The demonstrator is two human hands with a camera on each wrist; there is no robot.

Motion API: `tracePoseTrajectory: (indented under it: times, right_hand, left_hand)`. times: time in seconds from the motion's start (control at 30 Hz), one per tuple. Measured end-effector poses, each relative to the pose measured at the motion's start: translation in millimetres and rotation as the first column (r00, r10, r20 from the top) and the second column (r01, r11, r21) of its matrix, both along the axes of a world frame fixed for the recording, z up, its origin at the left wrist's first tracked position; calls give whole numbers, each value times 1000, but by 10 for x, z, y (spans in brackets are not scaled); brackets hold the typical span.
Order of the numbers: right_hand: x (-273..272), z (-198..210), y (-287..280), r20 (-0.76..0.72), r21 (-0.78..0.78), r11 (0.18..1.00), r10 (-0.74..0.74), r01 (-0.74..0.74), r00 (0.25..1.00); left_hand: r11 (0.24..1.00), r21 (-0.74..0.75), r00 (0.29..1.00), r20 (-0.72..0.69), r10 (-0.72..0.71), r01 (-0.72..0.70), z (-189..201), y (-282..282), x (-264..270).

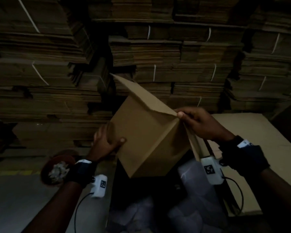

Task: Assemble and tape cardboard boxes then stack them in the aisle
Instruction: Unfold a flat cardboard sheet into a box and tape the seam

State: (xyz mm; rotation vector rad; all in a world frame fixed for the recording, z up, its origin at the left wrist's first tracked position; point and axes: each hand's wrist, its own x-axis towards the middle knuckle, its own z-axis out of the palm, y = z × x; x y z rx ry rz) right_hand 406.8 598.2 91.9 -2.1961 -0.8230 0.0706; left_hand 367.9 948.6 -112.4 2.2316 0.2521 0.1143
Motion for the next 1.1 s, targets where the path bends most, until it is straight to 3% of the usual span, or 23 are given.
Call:
tracePoseTrajectory:
  times: [0.17, 0.23, 0.27, 0.3, 0.37, 0.4, 0.43, 0.53, 0.6, 0.67, 0.73, 0.87, 0.93, 1.1]
  right_hand:
    - [135, -173, -362, -7, 129, 962, -241, 240, 970]
    - [231, -292, -530, 97, 58, 928, -373, 369, 923]
    - [262, -346, -600, 184, -50, 903, -412, 427, 893]
    - [280, -414, -656, 272, -208, 841, -441, 500, 855]
    - [251, -587, -687, 382, -447, 607, -535, 657, 754]
    - [199, -691, -646, 420, -470, 539, -560, 699, 714]
    - [134, -801, -597, 447, -461, 523, -560, 716, 697]
    - [-158, -1174, -426, 386, -425, 557, -601, 714, 699]
    - [-380, -1485, -351, 205, -401, 596, -682, 696, 702]
    - [-572, -1647, -284, -148, -157, 781, -624, 605, 767]
    - [-672, -1686, -241, -308, 159, 814, -497, 559, 811]
    - [-646, -1283, -239, -317, 337, 789, -418, 513, 851]
    - [-567, -1101, -269, -269, 365, 782, -432, 506, 861]
    - [-267, -816, -354, -317, 432, 743, -405, 511, 858]
  left_hand:
    - [989, -145, 1000, -21, 13, -16, 58, -5, 118]
    - [993, -115, 998, -52, 19, -25, 72, -118, 169]
    - [996, -89, 998, -67, 6, -12, 102, -205, 177]
    - [998, -67, 999, -49, -21, 18, 111, -292, 184]
    - [996, -66, 998, 11, -65, 65, 200, -474, 146]
    - [994, -95, 998, 33, -55, 58, 226, -527, 122]
    - [992, -120, 998, 54, -34, 40, 205, -560, 129]
    - [976, -216, 1000, 19, 15, -10, 166, -618, 139]
    - [935, -352, 999, -19, 29, -34, 130, -655, 136]
    - [898, -439, 999, -42, 6, -24, 140, -721, 93]
    - [878, -478, 999, -33, -12, -5, 180, -783, 40]
    - [851, -523, 998, 54, -24, 49, 413, -851, 26]
    - [831, -548, 990, 138, -25, 97, 569, -850, 39]
    - [853, -498, 962, 272, -18, 156, 986, -823, 52]
